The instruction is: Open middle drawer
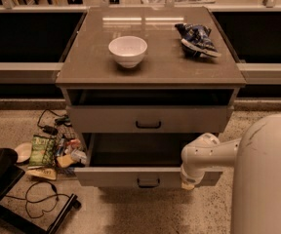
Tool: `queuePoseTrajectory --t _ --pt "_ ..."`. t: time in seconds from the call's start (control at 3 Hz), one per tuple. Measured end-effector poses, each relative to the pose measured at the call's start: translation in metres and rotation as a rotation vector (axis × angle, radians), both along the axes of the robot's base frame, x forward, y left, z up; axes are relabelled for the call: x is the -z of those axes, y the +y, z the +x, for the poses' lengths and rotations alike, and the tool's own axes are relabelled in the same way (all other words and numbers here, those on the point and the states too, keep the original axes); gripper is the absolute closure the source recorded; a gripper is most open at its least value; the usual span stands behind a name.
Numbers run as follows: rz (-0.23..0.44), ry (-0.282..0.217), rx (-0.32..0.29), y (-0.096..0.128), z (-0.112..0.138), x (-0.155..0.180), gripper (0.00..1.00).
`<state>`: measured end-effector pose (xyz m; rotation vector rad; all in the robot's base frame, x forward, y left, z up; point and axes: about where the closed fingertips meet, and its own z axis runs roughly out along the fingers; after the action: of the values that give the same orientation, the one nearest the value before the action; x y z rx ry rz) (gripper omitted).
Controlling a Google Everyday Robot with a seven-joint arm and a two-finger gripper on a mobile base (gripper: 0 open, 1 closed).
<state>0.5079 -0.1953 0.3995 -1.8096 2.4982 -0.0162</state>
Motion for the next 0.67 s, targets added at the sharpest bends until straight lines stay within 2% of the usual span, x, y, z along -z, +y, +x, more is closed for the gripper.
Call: queuePoseTrajectory --t 0.33,0.67 --pt "0.0 0.022 0.011 0.0016 -0.0126 -0.0041 0.89" --pt "0.0 0.023 0.011 0.0016 -0.0127 -0.0041 1.0"
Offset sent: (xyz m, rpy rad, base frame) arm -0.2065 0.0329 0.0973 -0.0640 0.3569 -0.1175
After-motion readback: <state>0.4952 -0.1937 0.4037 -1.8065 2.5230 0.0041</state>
